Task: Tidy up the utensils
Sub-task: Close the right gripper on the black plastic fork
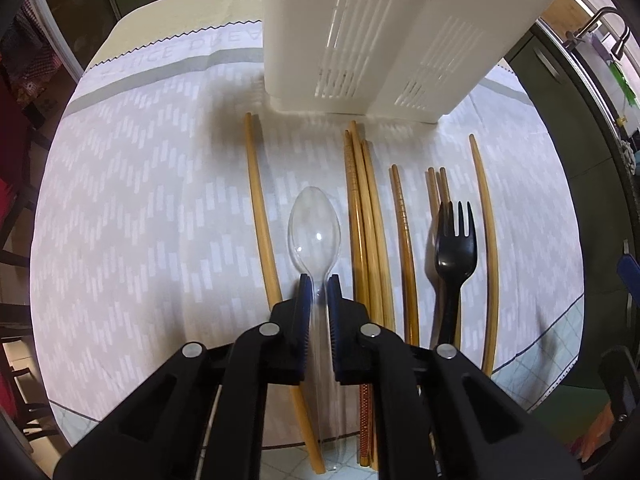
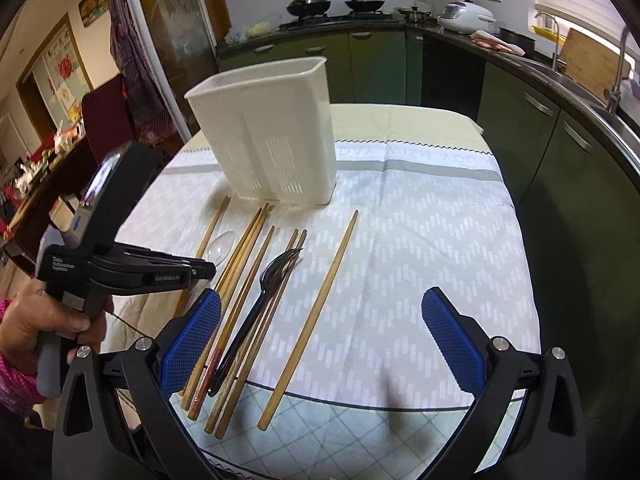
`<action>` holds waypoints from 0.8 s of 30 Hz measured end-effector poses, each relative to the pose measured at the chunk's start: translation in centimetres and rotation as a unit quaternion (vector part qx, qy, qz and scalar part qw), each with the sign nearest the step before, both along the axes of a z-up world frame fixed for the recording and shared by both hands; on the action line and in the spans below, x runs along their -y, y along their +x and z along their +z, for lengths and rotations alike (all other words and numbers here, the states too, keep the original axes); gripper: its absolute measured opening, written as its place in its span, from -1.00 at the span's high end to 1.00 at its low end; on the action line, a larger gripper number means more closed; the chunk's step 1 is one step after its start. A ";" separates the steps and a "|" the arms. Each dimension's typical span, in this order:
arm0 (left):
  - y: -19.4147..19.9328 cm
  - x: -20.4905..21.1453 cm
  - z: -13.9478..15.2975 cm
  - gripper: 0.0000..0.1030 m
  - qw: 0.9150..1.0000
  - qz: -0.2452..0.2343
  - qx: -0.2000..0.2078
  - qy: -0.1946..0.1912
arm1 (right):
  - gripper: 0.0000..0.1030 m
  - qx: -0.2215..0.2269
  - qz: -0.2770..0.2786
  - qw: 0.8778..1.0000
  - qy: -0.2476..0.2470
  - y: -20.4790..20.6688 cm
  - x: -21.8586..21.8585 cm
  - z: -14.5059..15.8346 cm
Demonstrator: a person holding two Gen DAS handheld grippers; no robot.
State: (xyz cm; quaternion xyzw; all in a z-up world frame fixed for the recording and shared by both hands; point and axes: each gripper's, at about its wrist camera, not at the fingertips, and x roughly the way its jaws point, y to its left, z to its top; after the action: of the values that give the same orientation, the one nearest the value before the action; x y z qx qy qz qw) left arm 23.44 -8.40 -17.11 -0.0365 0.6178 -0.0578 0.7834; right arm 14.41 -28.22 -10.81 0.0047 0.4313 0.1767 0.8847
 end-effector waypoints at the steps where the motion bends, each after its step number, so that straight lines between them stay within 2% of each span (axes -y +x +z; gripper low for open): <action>1: 0.1 -0.1 0.0 0.84 1.000 0.001 0.000 -0.002 | -0.93 -0.009 0.007 1.000 0.001 0.3 -0.3 -0.2; 4: -0.1 -1.2 0.4 0.84 1.000 0.001 0.008 -0.007 | -0.88 -0.047 0.036 0.998 0.012 1.6 -1.4 -1.0; 8: -0.5 -2.0 1.5 0.84 1.000 -0.001 0.025 -0.009 | -0.44 -0.100 0.058 0.993 0.013 3.4 -3.0 -2.2; 11: -0.6 -2.4 2.3 0.84 0.999 -0.004 0.034 -0.007 | -0.31 -0.134 0.064 0.989 0.008 4.8 -4.1 -3.4; 12: -0.6 -2.6 2.5 0.84 0.999 -0.004 0.035 -0.008 | -0.19 -0.142 0.067 0.988 0.010 5.1 -4.4 -3.8; 19: -0.7 -3.4 3.1 0.84 0.999 -0.008 0.039 -0.016 | 0.01 -0.198 0.077 0.976 0.038 7.1 -6.3 -6.4; 21: -1.4 -3.5 3.3 0.84 0.999 -0.009 0.042 -0.018 | 0.10 -0.202 0.075 0.976 0.041 7.5 -6.7 -6.8; 24: -2.1 -3.6 3.7 0.84 0.999 -0.013 0.047 -0.019 | 0.10 -0.206 0.069 0.975 0.041 8.2 -7.4 -7.1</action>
State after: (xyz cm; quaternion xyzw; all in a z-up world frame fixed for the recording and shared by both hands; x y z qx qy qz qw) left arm 21.37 -4.81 -13.36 -0.0408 0.5797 -0.0812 0.8098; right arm 22.64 -20.82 -17.92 0.0477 0.5959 0.2506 0.7615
